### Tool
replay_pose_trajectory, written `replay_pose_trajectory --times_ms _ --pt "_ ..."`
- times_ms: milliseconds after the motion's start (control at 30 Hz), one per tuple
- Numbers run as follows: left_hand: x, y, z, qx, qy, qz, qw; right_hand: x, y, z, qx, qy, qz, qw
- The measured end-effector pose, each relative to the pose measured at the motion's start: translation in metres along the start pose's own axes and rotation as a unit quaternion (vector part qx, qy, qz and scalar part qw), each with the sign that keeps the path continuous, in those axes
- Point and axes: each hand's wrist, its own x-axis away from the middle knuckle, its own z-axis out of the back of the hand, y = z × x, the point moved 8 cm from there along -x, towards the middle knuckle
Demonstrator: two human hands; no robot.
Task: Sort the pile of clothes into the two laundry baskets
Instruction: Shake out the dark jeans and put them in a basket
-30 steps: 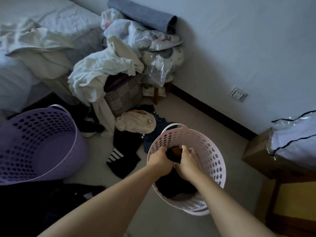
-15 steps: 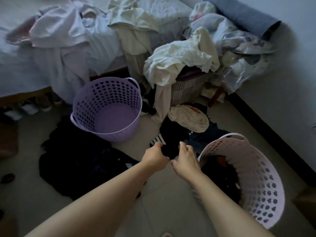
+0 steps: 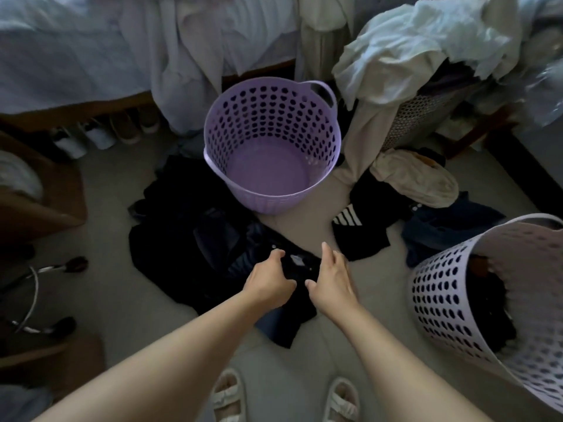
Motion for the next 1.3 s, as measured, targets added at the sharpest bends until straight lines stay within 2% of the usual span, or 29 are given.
replay_pose_trajectory --times_ms 233,600,800,1033,1200,1300 --pt "-0.047 -0.073 -0.014 0.008 0.008 0.024 1.0 -0.032 -0.011 -0.086 0.047 -0.022 0.019 0.998" --pt "-0.185 -0.174 -0.086 -0.054 0.023 0.011 0.998 -0.14 0.028 -0.233 0.108 -0.037 0.046 0.992" --pt "-0.265 -0.197 -0.101 -0.1 0.059 -0.009 0.993 -0.21 0.05 -0.292 0.136 -0.034 0.041 0.989" --pt "-0.333 -0.219 -0.105 -0.141 0.12 0.022 0.982 -0.275 0.095 -0.346 0.172 -0.095 -0.058 0.979" --pt "-0.364 -0.232 -0.116 -0.16 0.109 0.044 0.98 -0.299 0.125 -0.362 0.189 -0.105 -0.059 0.975" --pt "-0.369 -0.228 -0.119 -0.187 0.157 0.016 0.97 -0.305 0.13 -0.359 0.246 -0.068 -0.026 0.967"
